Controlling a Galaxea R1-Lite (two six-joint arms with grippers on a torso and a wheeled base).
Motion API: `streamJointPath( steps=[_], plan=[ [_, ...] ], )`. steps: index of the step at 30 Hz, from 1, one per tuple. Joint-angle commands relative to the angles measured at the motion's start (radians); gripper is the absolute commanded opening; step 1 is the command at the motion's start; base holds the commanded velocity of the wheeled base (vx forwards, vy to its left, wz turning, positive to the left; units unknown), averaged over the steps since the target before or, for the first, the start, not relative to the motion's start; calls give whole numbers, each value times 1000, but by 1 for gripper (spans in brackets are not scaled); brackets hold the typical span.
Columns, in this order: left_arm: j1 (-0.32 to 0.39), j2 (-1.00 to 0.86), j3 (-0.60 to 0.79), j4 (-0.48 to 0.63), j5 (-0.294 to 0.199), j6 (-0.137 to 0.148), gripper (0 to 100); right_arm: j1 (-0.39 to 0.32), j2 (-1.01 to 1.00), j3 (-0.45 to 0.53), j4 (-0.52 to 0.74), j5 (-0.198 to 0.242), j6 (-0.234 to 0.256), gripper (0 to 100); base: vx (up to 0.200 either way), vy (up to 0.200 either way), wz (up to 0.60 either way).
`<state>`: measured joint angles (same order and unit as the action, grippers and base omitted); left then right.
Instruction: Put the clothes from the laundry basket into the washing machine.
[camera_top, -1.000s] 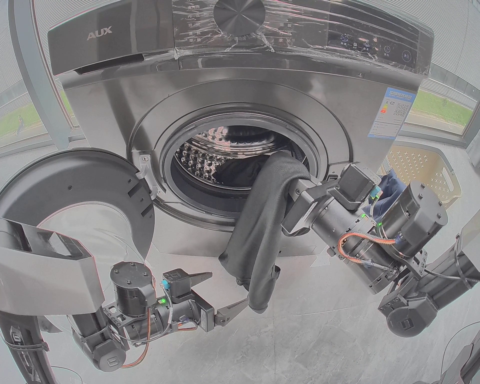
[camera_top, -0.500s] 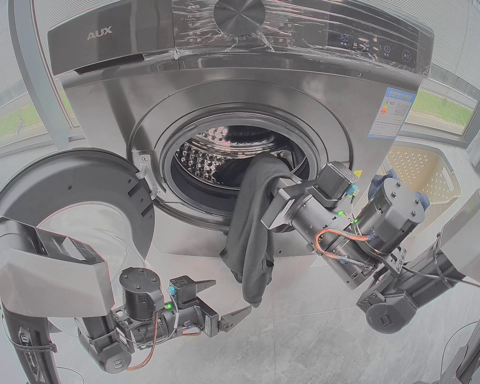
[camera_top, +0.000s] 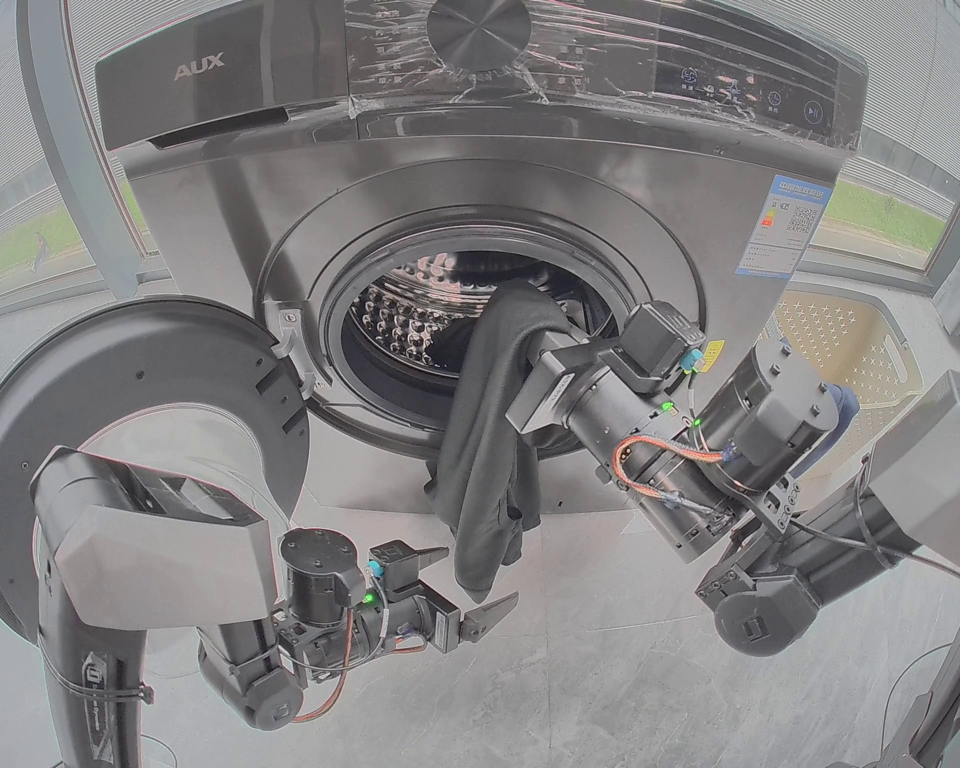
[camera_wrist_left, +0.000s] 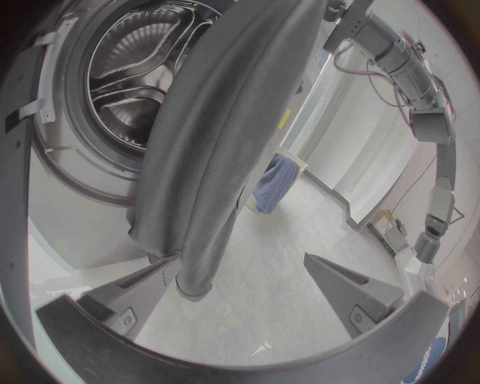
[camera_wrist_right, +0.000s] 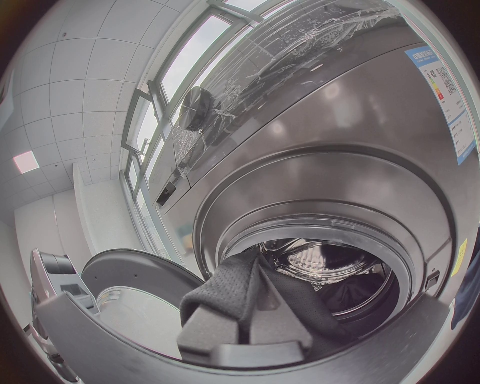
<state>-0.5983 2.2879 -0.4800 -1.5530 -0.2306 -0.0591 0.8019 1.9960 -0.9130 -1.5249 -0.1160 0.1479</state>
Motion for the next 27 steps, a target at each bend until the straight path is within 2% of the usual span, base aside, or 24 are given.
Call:
streamJointPath(
  steps=[1,4,9,15,16,27],
  plan=[
    [0,74,-68,-1,5,-1,100,2,-5,5,-1,-1,1,0,0,0,0],
    [5,94,-97,-1,7,-2,100,3,-3,5,-1,-1,1,0,0,0,0],
    [29,140,-164,-2,47,-2,100,16,-3,5,-3,-2,1,0,0,0,0],
    [58,156,-226,-2,57,-4,100,19,-3,6,-4,-2,2,0,0,0,0],
    [58,156,-226,-2,57,-4,0,19,-3,6,-4,-2,2,0,0,0,0],
    [64,122,-233,-7,68,-14,0,0,-3,29,-14,-2,7,0,0,0,0]
  ],
)
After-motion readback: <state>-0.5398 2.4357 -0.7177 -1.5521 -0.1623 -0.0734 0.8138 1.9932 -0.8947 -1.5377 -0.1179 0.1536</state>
